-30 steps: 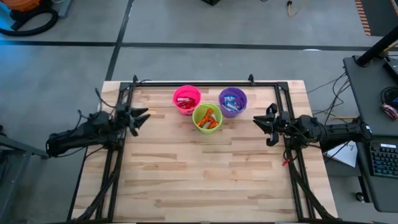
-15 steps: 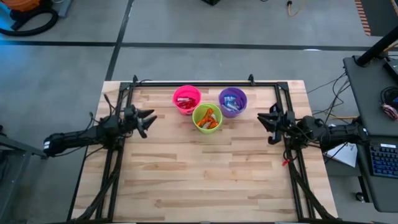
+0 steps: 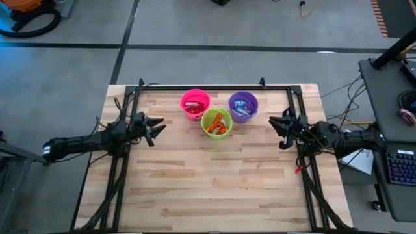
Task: Sort candy
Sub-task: Return to Home Position
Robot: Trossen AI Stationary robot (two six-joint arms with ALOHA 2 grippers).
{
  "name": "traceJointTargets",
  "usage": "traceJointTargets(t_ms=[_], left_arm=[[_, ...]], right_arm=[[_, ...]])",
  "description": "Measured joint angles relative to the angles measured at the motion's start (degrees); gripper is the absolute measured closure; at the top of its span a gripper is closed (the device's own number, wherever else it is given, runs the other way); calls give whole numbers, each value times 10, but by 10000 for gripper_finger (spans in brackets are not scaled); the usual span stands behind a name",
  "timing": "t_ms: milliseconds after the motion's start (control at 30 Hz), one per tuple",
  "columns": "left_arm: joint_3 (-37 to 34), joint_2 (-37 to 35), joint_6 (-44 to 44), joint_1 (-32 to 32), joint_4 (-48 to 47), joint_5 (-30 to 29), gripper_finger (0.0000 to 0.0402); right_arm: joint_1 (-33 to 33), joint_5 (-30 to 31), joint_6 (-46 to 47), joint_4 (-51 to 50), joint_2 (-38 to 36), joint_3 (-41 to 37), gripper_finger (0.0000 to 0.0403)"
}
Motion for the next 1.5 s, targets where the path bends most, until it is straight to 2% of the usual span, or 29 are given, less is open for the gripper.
traceJointTargets(t_ms=[400, 600, 833, 1000, 1233, 1500], left_arm=[[0, 22, 0, 0, 2, 0, 209], [1, 31, 0, 0, 2, 0, 209], [1, 38, 0, 0, 2, 0, 210], [1, 41, 0, 0, 3, 0, 210], [2, 45, 0, 0, 4, 0, 210], [2, 45, 0, 0, 4, 0, 210]], right_arm=[[0, 0, 0, -6, 0, 0, 344], [-3, 0, 38, -25, -11, 0, 344], [-3, 0, 63, -175, -91, 0, 344], [-3, -1, 86, -260, -95, -1, 344], [0, -39, -38, -264, -95, -1, 344], [0, -50, -30, -266, -86, 0, 344]])
